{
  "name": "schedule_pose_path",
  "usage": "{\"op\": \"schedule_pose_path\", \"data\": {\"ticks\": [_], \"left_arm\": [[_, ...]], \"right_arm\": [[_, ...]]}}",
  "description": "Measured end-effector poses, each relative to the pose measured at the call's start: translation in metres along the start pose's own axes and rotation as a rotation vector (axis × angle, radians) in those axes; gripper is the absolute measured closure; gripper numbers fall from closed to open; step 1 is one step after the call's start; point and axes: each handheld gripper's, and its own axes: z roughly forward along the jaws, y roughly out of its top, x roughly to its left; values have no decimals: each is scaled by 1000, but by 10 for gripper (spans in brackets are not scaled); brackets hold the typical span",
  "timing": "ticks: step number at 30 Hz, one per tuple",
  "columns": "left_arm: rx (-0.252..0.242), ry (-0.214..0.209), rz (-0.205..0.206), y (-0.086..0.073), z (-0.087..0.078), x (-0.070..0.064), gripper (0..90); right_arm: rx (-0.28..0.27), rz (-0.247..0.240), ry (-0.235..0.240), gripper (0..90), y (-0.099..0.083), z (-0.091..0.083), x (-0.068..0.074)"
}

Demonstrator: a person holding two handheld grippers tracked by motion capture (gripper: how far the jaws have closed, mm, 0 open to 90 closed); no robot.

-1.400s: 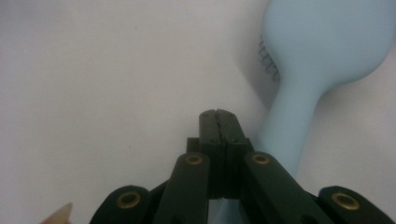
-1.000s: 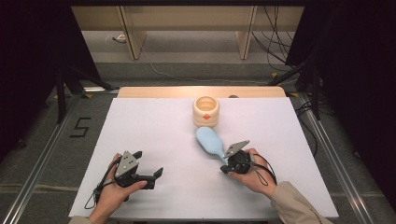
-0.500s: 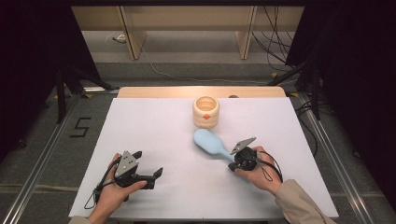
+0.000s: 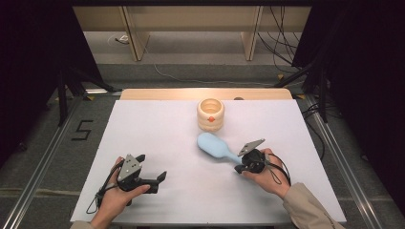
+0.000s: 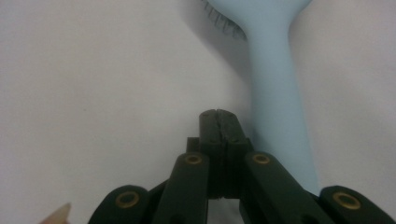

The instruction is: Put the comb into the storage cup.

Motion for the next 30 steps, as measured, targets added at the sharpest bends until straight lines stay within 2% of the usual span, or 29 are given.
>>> {"op": "schedule_pose_path", "data": {"ticks": [4,5,6,7,11,13,14,15,17,18,23,24,30], "left_arm": [[0,0,0,0,0,0,2],[0,0,0,0,0,0,2],[0,0,0,0,0,0,2],[-1,-1,0,0,0,0,2],[0,-1,1,0,0,0,2],[0,-1,1,0,0,0,2],[0,-1,1,0,0,0,2],[0,-1,2,0,0,0,2],[0,-2,1,0,0,0,2],[0,-1,0,0,0,0,2],[-1,0,0,0,0,0,2],[-1,1,0,0,0,0,2],[-1,10,-1,0,0,2,1]], "right_arm": [[-35,2,51,845,2,-4,3],[-35,2,51,845,2,-4,3],[-54,-5,66,786,4,-5,5],[-54,-5,66,786,4,-5,5],[-123,-4,136,636,6,-7,5],[-160,-11,155,544,7,-7,7],[-200,-22,162,440,7,-7,8],[-200,-22,162,440,7,-7,8],[-279,-50,170,323,9,-9,10],[-279,-50,170,323,9,-9,10],[-401,-51,144,149,12,-16,11],[-440,-42,120,150,12,-19,10],[-492,-11,77,145,13,-25,5]]}}
